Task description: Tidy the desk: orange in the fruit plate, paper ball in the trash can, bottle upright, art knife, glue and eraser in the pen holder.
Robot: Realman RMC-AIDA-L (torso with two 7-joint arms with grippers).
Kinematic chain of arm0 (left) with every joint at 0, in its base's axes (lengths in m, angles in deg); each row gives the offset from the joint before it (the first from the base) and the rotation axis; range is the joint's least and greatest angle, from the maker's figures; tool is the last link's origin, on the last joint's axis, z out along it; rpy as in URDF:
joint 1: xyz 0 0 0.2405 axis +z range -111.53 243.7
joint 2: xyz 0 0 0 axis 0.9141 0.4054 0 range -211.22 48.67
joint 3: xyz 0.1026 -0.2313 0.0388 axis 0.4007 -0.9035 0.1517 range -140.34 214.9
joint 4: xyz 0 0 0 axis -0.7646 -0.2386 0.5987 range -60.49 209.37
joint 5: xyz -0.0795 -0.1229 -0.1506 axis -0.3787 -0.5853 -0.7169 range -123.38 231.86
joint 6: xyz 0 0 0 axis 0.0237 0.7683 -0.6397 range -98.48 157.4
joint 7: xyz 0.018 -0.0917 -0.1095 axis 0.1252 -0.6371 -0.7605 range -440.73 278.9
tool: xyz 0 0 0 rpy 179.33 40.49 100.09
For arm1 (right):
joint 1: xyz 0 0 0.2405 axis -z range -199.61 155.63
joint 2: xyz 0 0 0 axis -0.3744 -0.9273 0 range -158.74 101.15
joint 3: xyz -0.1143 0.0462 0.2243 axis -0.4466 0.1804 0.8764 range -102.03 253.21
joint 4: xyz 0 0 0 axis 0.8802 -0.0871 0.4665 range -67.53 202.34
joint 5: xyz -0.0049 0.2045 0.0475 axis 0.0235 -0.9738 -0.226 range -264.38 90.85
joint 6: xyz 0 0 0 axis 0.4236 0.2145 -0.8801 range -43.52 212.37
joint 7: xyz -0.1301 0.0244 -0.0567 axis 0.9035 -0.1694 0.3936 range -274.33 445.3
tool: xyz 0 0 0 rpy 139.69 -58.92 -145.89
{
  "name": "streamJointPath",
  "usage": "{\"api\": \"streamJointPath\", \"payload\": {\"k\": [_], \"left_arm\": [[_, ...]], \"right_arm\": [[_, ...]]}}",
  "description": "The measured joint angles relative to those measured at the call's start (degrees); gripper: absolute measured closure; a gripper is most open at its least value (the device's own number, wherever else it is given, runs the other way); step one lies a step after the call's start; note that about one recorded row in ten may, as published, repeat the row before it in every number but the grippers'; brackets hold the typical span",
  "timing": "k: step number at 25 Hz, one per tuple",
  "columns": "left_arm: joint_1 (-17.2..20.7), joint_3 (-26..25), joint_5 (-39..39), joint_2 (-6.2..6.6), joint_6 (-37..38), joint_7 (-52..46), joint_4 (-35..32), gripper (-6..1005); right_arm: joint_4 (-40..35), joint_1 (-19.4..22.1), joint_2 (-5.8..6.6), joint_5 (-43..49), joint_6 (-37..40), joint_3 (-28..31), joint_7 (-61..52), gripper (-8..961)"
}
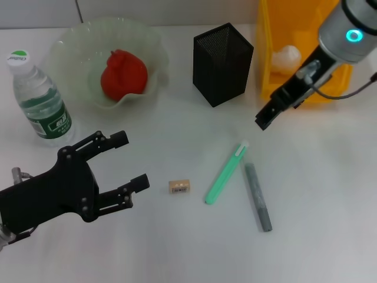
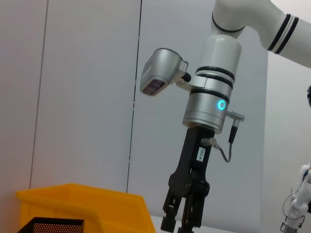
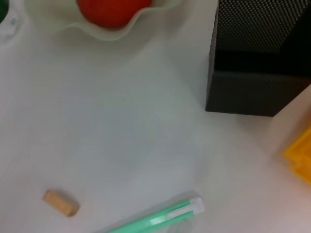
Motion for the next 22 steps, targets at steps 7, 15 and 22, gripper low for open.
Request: {"api": "streamJointPath", "payload": {"k": [7,15,22], "left_arm": [[-0.1,-0.2,-0.1,-0.01,-0.1,-0.1,0.0,152],[-0.5,-0.1,0.1,0.12,-1.4,0.1,-0.1,152],[-0.8,-0.1,0.2,0.22,-1.5,0.0,-0.4,152]], "right_arm": [[9.6,-3.4,-0.39,-2.8,-6.1,-4.4,-5.3,119],[20.7,-7.1,-0.44,-5.9,-14.0,-8.3,-5.5,120],[18.3,-6.6,-0.16,-6.3,-14.1,-11.7,-1.6,120]]}}
